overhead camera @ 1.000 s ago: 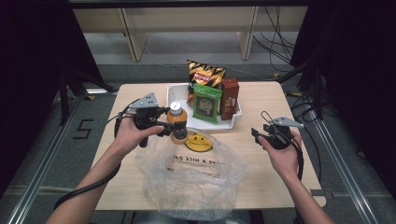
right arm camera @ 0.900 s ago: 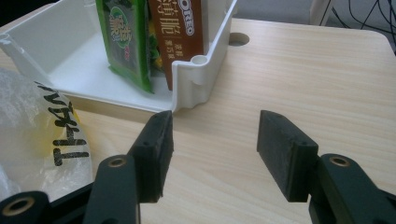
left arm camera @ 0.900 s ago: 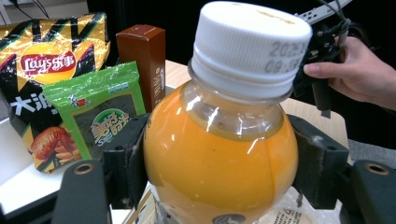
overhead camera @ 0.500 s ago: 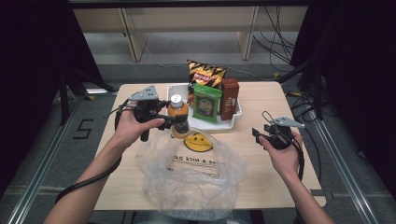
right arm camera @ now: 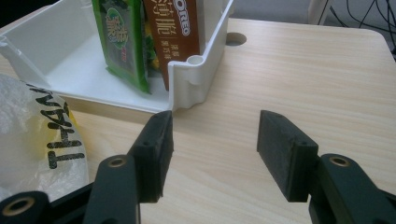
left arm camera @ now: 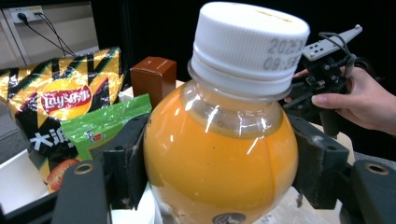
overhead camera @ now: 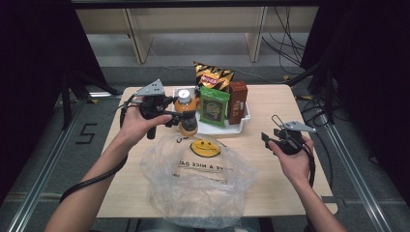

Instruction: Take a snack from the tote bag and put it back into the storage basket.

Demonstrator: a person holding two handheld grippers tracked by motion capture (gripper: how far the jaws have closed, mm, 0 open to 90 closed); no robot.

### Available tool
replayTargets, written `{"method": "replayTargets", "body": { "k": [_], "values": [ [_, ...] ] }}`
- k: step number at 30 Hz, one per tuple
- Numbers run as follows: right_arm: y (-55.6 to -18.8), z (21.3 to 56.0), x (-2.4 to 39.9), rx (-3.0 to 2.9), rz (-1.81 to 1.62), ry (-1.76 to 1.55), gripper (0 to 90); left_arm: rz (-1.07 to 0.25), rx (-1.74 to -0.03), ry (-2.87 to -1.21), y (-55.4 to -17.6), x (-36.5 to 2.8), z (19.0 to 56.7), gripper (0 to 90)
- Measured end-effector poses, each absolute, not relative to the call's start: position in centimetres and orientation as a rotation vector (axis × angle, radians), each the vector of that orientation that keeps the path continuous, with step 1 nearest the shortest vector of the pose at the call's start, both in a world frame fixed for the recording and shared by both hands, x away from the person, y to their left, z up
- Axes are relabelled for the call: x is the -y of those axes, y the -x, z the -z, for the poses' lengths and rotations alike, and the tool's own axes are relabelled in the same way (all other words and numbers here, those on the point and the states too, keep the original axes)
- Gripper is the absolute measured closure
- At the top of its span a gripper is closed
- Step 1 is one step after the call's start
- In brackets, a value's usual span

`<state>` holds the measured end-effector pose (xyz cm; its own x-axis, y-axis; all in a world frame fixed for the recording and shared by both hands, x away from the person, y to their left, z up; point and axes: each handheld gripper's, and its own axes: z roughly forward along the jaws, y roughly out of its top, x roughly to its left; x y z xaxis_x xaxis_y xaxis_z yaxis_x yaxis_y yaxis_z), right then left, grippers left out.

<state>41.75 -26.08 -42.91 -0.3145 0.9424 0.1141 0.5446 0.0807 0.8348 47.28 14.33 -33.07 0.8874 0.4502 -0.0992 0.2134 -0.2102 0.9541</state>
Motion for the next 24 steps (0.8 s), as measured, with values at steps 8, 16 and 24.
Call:
{"method": "replayTargets", "body": {
  "k": [8, 16, 24],
  "values": [
    [-41.9, 43.0, 26.4, -1.907, -1.124, -1.425, 46.3, -0.248, -0.501, -1.795, -48.2, -14.2, 32.6, 30.0],
    [-41.9, 43.1, 26.4, -1.913, -1.122, -1.426, 46.3, -0.251, -0.511, -1.795, -49.2, -14.3, 32.8, 30.0],
    [-41.9, 43.2, 26.5, -1.908, -1.138, -1.416, 46.2, -0.258, -0.524, -1.794, -50.2, -14.5, 33.0, 30.0]
  ]
}}
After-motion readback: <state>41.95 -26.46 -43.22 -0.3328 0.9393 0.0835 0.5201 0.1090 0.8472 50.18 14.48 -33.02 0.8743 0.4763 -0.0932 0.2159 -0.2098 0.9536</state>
